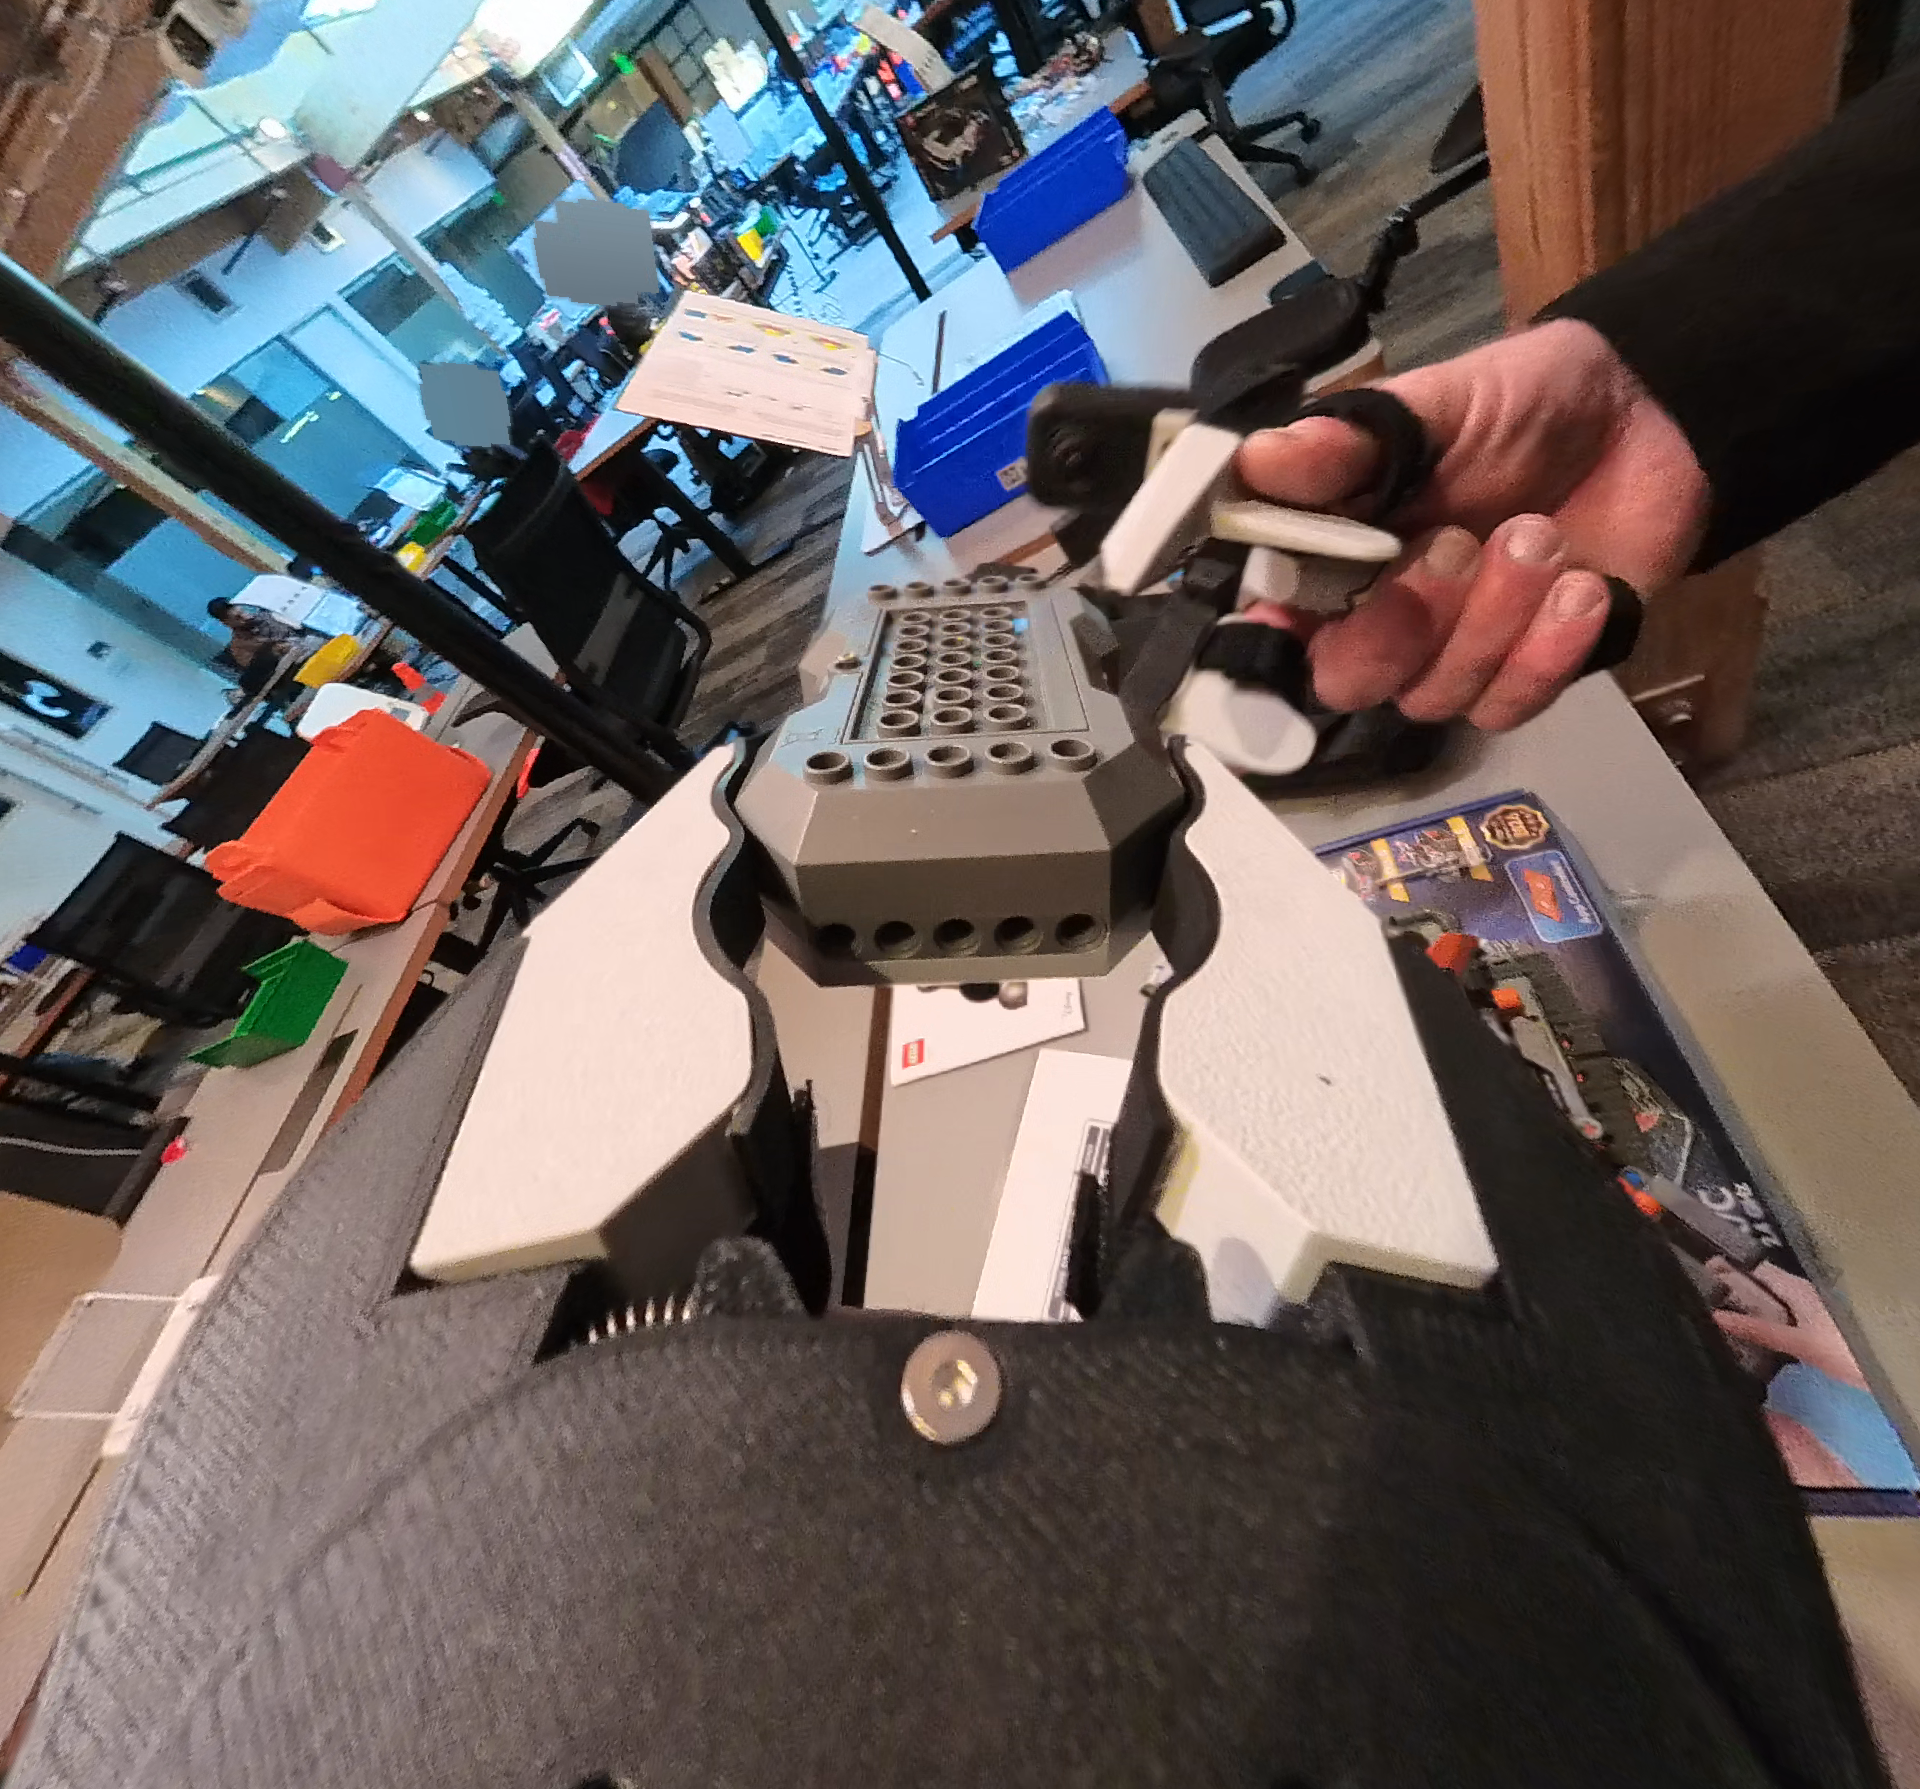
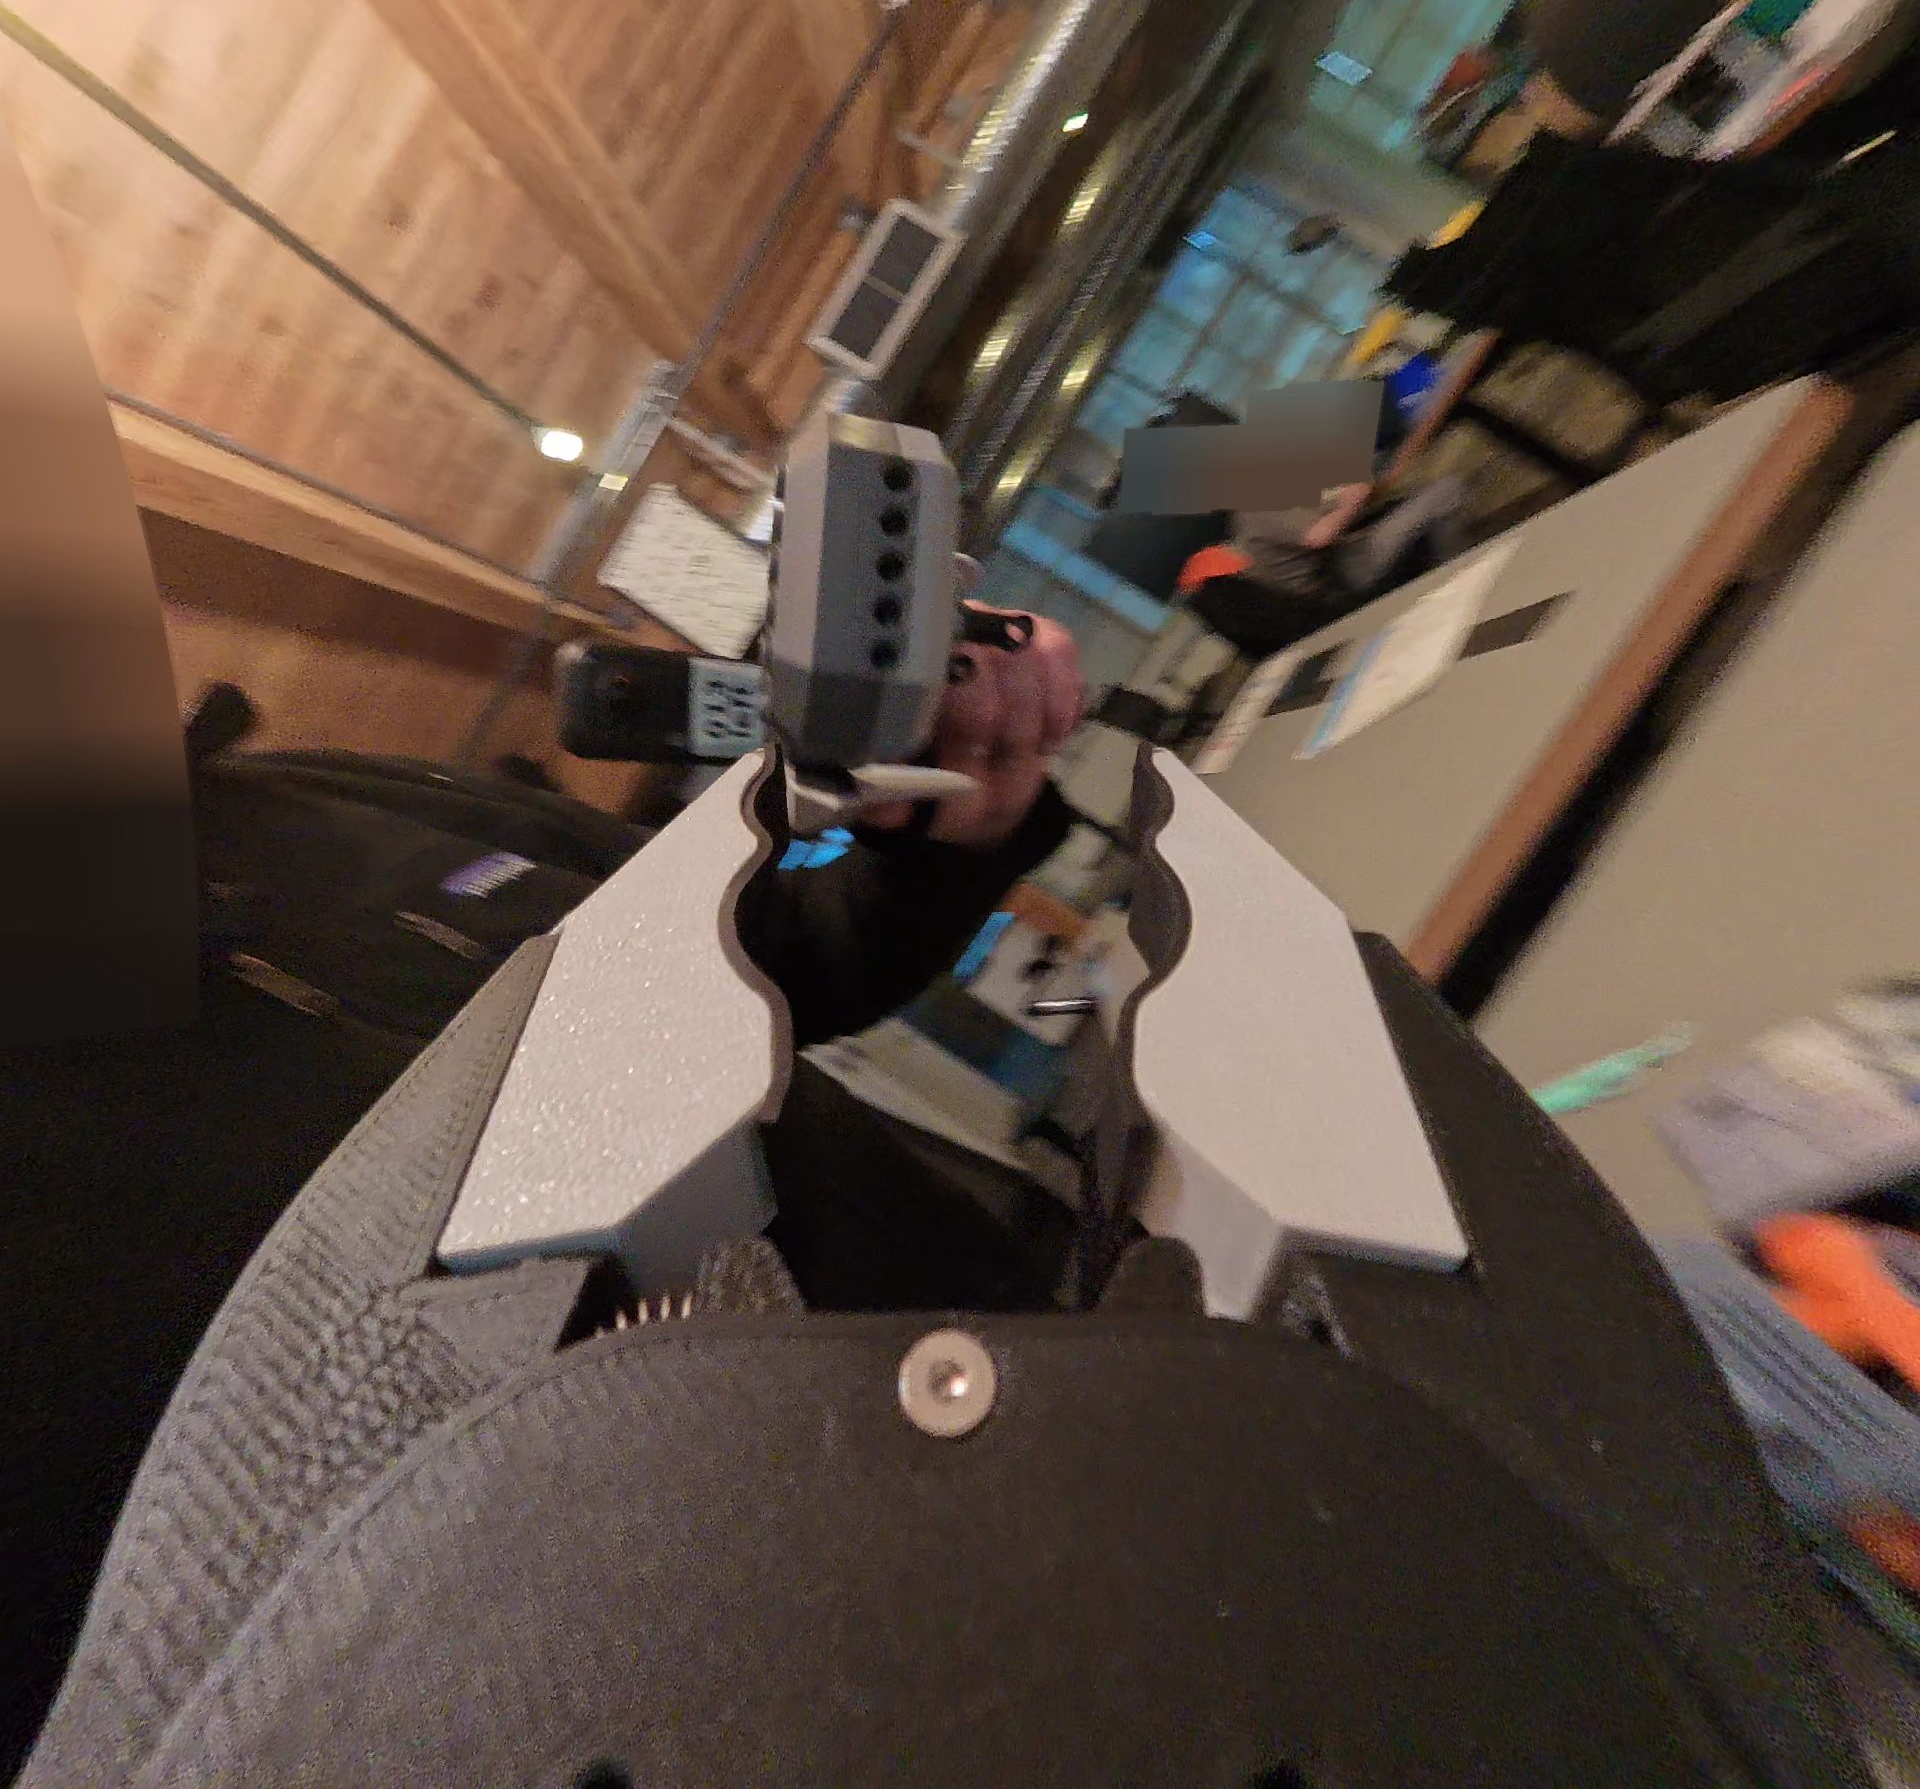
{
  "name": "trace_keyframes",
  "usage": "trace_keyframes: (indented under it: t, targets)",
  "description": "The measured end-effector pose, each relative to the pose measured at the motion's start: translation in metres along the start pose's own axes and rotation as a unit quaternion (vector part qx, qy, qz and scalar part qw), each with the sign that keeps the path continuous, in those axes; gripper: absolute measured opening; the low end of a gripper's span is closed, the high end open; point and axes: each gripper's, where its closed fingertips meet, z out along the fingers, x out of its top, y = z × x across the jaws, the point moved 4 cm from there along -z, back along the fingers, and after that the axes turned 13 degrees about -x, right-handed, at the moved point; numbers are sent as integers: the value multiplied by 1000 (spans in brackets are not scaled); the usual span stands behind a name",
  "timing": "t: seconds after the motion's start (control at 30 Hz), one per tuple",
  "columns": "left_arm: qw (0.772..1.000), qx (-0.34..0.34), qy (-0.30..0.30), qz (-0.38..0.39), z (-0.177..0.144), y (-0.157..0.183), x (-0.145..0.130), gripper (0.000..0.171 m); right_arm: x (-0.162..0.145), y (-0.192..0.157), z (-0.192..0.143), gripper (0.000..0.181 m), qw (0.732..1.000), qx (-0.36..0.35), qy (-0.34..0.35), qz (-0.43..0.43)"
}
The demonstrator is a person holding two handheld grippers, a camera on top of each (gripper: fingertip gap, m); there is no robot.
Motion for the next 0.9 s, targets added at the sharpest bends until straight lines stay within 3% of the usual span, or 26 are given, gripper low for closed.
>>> trace_keyframes:
  t: [0.13,0.23,0.3,0.4,0.5,0.57,0.77,0.9]
  targets:
    - [999,29,4,-32,-9,-9,-6,75,3,42,-65,52,976,-190,32,-103]
    - [998,48,-15,-39,-9,-11,-20,75,-14,101,-124,40,884,-409,-22,-225]
    - [997,57,-20,-49,-6,-9,-26,75,-31,135,-152,38,843,-480,-57,-236]
    - [996,64,-33,-56,1,-5,-34,74,-65,175,-171,35,789,-538,-128,-267]
    - [995,65,-36,-73,7,0,-38,74,-97,198,-176,33,770,-559,-145,-272]
    - [994,69,-41,-78,10,3,-41,74,-115,209,-179,33,738,-579,-169,-302]
    - [992,71,-47,-92,15,9,-44,74,-133,232,-182,26,714,-609,-152,-310]
    - [991,73,-53,-95,16,10,-45,75,-131,239,-180,5,708,-613,-125,-328]
